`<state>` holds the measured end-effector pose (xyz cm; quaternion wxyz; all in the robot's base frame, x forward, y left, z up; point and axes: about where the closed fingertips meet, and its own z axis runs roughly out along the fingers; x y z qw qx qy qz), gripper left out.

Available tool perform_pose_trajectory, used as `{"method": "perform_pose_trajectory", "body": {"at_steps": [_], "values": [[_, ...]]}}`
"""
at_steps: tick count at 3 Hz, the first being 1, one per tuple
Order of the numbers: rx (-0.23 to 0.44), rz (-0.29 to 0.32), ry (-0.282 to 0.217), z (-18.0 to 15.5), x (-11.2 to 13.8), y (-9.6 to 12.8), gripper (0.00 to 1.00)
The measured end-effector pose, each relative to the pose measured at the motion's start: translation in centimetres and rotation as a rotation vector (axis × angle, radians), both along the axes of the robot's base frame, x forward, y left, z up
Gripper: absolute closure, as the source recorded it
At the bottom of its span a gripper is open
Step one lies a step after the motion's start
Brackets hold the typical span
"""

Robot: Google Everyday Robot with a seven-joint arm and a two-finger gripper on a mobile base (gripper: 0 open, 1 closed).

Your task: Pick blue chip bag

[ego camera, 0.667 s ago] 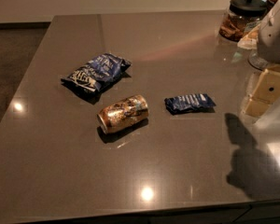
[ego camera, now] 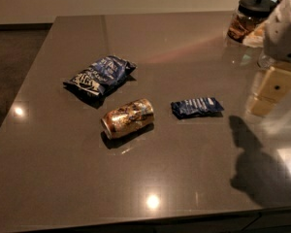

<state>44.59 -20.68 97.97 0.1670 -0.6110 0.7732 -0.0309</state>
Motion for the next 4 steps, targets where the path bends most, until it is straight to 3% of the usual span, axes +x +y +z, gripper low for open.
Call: {"method": "perform_pose_trajectory", "body": {"at_steps": [3,4], "values": [[0.136,0.194,-0.073,0.1,13.9,11.1,0.00],[0.165,0.274,-0.093,-0.5,19.8,17.7,0.00]]}}
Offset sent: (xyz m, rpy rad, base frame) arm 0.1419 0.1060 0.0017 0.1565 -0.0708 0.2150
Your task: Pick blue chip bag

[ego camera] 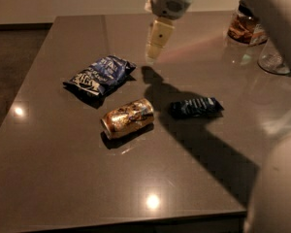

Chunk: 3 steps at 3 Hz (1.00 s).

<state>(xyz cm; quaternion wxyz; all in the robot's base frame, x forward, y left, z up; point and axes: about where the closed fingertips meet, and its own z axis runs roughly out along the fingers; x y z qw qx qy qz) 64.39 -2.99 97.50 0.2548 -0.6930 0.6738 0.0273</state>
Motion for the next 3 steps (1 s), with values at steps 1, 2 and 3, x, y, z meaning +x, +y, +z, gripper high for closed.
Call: {"method": "perform_pose_trajectory", "body": {"at_steps": [1,2,3], "values": [[0.008,0.053,0.013,-1.3,2.5,4.3,0.00],[-0.058,0.163,0.050,-5.6,3.3,7.9,0.00],[-0.117,0.229,0.077,-8.6,3.5,9.3,0.00]]}}
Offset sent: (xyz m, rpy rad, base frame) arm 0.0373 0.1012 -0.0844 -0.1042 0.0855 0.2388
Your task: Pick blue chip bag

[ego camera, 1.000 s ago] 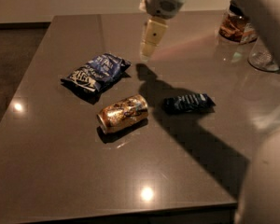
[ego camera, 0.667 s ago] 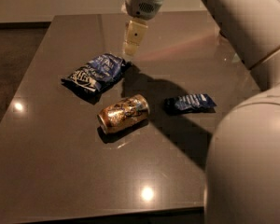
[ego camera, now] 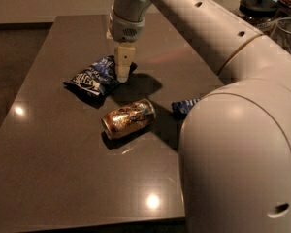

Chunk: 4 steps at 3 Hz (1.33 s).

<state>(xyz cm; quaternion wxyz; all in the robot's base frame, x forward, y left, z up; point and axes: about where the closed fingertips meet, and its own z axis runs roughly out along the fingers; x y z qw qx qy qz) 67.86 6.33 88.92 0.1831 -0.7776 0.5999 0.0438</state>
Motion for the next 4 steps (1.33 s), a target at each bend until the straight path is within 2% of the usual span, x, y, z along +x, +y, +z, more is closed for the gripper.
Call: {"method": "perform_pose_trajectory", "body": {"at_steps": [1,2,3,4], "values": [[-0.062,0.037,0.018,-2.8,0.5,0.5,0.00],[-0.098,0.047,0.035,-4.5,1.3,0.3,0.13],[-0.099,0.031,0.054,-4.8,2.1,-0.6,0.37],[-0.048,0.005,0.064,-3.3,2.6,-1.7,0.60]]}}
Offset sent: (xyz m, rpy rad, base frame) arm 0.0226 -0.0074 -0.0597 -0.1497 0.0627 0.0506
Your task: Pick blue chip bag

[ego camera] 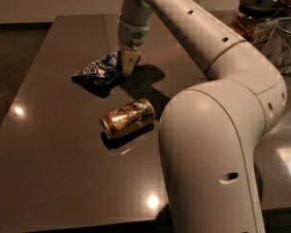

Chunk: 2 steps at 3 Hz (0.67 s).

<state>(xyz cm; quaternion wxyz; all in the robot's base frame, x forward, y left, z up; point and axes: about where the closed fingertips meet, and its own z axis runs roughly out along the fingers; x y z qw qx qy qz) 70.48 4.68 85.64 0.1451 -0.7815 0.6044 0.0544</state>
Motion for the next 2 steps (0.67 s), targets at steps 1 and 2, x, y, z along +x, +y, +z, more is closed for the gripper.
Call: {"method": "perform_pose_trajectory", "body": {"at_steps": [1,2], "values": [[0.089,-0.043,0.007,2.4,0.7,-1.1,0.83],[0.191,-0.153,0.006,5.4,2.1,-3.2,1.00]]}}
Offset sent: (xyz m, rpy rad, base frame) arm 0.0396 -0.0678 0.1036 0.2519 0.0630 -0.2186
